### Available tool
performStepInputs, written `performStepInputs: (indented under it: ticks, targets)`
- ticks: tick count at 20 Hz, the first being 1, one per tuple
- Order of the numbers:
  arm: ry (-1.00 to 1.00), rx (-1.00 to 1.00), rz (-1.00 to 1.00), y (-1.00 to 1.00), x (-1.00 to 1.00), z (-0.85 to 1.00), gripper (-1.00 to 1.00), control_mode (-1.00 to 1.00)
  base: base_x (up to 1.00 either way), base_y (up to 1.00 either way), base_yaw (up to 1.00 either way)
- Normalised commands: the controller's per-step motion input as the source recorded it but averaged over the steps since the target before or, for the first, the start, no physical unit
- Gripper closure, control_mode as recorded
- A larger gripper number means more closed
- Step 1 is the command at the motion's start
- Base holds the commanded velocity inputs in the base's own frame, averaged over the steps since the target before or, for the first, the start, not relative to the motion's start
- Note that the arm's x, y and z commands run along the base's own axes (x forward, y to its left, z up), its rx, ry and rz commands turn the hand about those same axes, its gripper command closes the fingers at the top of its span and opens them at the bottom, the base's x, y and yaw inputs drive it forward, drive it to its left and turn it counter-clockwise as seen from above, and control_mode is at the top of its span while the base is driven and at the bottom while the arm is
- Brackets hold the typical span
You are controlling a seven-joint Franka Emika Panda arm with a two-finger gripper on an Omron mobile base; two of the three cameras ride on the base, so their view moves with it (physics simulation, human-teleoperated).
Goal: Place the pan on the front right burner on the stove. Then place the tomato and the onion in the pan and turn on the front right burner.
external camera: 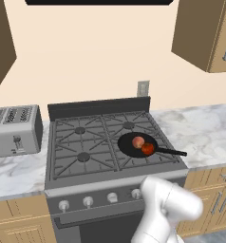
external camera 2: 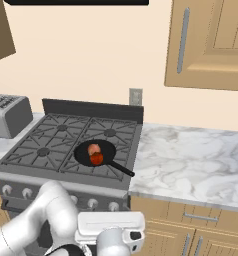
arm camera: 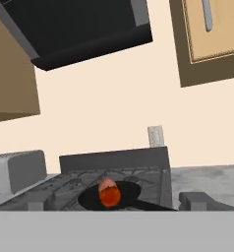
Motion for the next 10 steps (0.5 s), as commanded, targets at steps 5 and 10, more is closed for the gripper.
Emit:
performStepInputs:
  ticks: [5,10]
  targets:
    - [-0.01,0.0,-0.11,0.02,0.03,-0.39,-1.0,-1.0,0.0,0.0,0.0]
    - [-0.01,0.0,-0.11,0.04,0.22,-0.35,-1.0,-1.0,0.0,0.0,0.0]
